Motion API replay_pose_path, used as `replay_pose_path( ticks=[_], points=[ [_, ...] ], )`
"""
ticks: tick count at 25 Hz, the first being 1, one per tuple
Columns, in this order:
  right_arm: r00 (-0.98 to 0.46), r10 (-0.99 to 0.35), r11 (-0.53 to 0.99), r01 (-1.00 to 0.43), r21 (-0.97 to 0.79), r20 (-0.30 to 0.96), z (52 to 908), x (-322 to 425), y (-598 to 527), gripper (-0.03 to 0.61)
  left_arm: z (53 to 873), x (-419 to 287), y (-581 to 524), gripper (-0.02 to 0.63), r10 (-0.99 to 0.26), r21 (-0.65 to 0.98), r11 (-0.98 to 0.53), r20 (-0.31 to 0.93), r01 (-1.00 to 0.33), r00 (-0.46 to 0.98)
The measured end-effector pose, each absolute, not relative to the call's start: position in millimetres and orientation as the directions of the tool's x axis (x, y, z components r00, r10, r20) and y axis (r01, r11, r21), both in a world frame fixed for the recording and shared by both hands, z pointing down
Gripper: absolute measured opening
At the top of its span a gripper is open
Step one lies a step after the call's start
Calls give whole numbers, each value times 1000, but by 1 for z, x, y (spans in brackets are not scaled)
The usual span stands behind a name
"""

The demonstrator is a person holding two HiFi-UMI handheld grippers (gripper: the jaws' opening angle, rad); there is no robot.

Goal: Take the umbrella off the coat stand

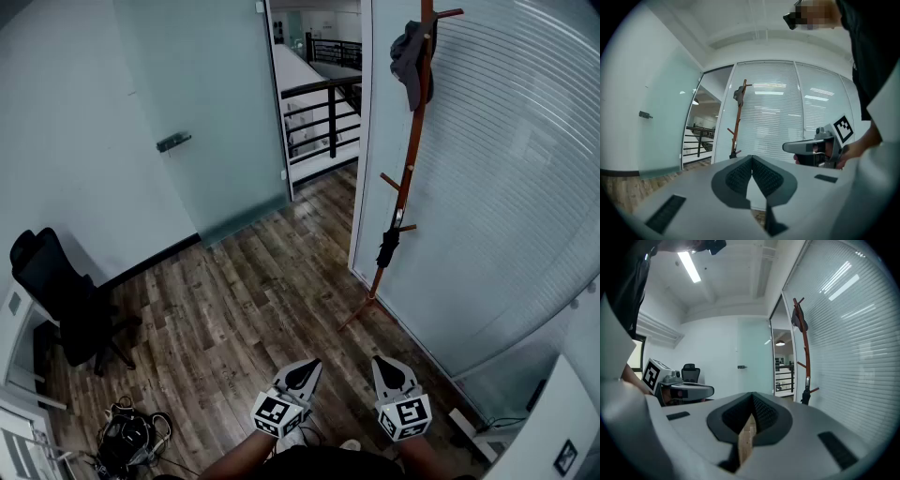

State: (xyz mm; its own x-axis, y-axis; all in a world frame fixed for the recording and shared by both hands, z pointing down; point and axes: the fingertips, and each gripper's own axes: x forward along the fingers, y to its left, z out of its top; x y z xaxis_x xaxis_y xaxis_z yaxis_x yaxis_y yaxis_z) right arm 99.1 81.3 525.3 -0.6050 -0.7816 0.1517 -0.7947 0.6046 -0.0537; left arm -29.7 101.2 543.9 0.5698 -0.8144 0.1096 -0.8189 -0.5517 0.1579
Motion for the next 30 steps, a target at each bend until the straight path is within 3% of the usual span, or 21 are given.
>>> replay_pose_path(
  ticks=[16,23,30],
  points=[
    [-612,-786,608,-791,-61,88,513,85,97,3,544,-33,110,14,-827,159,-532,110,-832,551],
    [-599,-800,599,-799,-45,-13,490,78,93,6,545,-39,110,14,-824,157,-534,126,-831,553],
    [-580,-815,580,-814,-23,-4,490,64,82,6,538,-63,102,14,-827,148,-542,83,-827,556]
  ],
)
